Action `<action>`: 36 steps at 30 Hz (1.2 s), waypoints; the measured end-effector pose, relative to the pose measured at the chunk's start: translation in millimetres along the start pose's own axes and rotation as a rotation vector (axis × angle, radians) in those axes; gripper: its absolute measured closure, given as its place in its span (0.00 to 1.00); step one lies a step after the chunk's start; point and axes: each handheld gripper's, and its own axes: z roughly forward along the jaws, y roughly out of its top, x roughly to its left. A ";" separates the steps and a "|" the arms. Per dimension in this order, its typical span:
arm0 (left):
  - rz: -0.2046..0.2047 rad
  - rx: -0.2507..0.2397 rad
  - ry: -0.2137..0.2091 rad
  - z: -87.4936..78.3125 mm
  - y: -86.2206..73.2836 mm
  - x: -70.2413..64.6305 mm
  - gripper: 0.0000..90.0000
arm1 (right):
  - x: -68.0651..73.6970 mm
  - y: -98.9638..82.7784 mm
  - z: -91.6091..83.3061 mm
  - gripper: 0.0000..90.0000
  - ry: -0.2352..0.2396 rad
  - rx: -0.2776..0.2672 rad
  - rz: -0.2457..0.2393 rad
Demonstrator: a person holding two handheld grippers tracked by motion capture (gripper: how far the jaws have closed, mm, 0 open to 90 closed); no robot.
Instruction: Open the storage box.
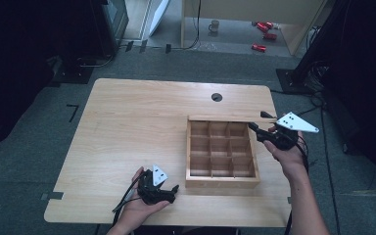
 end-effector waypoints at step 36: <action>0.001 0.001 0.001 0.2 0.5 -0.4 0.14 | -40.2 21.5 26.0 0.75 0.013 0.012 -0.066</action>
